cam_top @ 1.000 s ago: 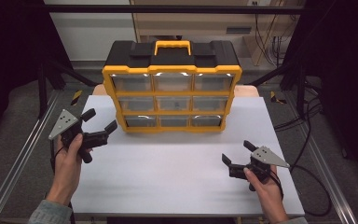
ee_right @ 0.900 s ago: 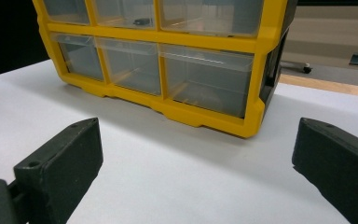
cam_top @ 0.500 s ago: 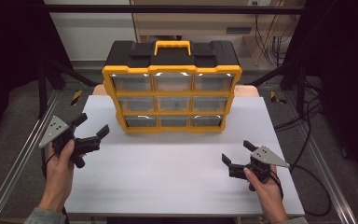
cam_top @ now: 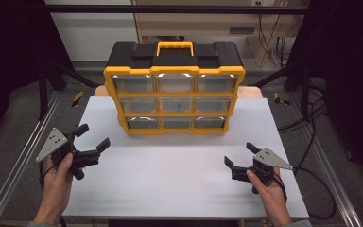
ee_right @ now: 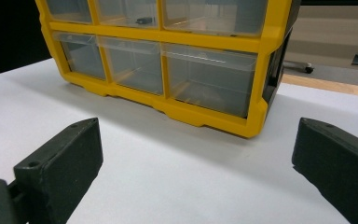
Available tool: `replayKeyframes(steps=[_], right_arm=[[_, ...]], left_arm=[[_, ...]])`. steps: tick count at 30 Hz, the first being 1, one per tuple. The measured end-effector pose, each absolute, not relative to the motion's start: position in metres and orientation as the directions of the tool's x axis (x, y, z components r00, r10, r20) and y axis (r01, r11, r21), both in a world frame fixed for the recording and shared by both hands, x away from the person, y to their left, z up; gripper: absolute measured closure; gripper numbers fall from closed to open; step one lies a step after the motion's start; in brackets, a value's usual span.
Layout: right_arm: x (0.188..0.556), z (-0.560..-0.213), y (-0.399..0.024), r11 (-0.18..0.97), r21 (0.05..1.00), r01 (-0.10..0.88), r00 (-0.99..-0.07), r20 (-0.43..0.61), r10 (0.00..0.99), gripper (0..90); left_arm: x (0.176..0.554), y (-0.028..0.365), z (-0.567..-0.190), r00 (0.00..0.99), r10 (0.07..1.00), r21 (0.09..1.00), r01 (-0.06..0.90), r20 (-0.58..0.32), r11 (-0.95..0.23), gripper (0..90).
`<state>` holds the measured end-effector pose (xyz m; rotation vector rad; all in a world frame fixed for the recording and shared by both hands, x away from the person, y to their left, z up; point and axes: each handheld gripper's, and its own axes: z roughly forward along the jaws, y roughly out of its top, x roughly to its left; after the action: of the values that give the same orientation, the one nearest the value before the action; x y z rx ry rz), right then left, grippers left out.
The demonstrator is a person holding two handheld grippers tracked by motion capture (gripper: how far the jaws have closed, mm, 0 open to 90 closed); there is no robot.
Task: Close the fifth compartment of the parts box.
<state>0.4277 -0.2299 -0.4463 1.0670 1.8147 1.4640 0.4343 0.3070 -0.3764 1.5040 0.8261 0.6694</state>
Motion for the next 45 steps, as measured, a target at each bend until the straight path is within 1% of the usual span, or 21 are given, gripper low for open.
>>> replayKeyframes(steps=[3, 23, 45], right_arm=[[0.427, -0.446, -0.230, 0.083, 0.970, 0.231, -0.521, 0.051, 0.852, 2.1], [0.428, -0.447, -0.229, 0.092, 0.968, 0.234, -0.523, 0.045, 0.851, 2.1], [0.428, -0.447, -0.229, 0.096, 0.968, 0.230, -0.526, 0.040, 0.850, 2.1]], left_arm=[[0.431, 0.308, -0.381, 0.571, 0.819, 0.994, 0.107, -0.060, -0.001, 1.4], [0.424, 0.294, -0.408, 0.606, 0.791, 0.989, 0.150, -0.084, -0.010, 1.4], [0.421, 0.272, -0.426, 0.652, 0.755, 0.985, 0.167, -0.071, -0.051, 1.4]])
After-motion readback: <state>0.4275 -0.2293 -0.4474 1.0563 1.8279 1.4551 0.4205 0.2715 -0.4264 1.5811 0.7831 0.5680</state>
